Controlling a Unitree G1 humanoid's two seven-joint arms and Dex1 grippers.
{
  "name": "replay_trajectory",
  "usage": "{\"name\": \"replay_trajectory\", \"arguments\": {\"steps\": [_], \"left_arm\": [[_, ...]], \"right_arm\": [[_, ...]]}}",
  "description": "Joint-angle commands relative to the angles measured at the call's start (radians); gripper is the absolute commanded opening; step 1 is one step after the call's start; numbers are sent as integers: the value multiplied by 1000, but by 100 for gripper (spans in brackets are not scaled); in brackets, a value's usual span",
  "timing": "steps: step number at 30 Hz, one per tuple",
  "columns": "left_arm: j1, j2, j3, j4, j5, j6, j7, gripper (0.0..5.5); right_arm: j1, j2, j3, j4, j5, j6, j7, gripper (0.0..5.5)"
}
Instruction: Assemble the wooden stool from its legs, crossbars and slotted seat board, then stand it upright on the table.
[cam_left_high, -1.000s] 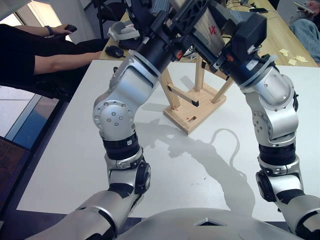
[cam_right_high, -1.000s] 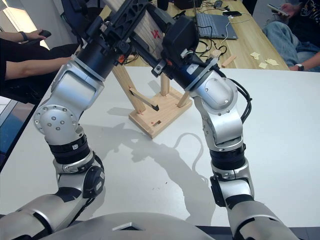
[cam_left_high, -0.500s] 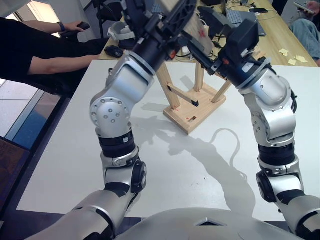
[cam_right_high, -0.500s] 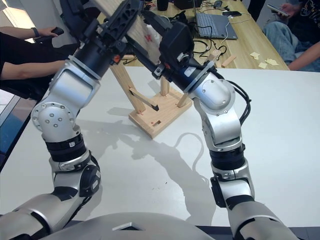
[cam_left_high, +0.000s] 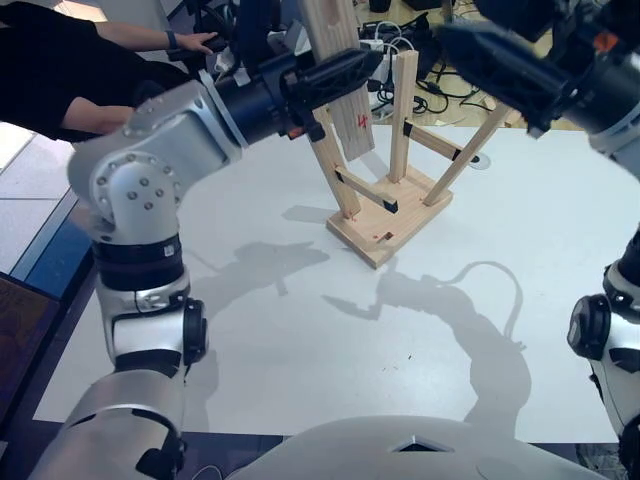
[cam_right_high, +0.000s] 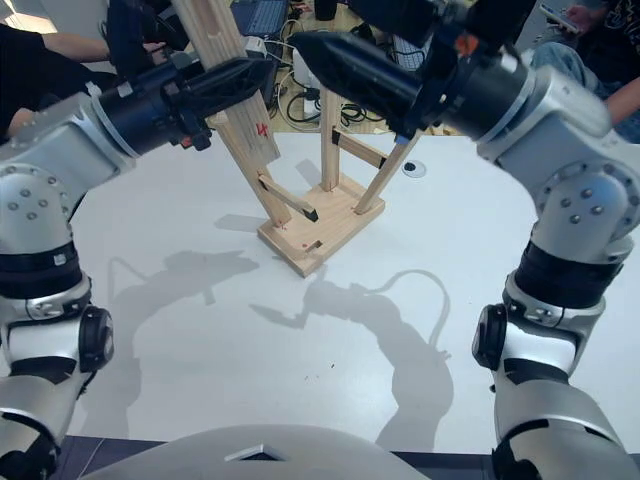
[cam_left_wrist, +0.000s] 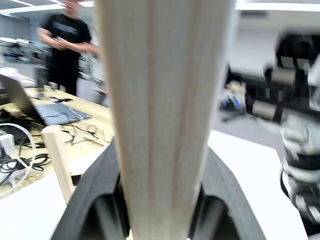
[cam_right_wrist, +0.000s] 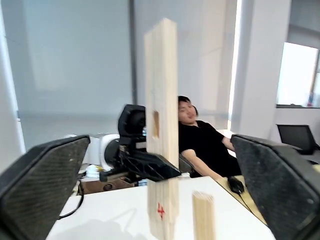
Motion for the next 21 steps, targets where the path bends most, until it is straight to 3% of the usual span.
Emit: {"name": "replay_trajectory", "arguments": {"steps": [1, 10, 21], "left_arm": [[-112, 112, -80, 11, 43, 27, -199, 101], [-81, 259, -231, -54, 163, -16, -526, 101], [-47, 292, -279, -105, 253, -51, -652, 101]], "right_arm": [[-127, 25, -16, 12, 180, 90, -80, 520], [-161, 53, 77, 1, 262, 137, -125, 520], [-75, 23, 125, -41, 344, 219, -121, 342]]}}
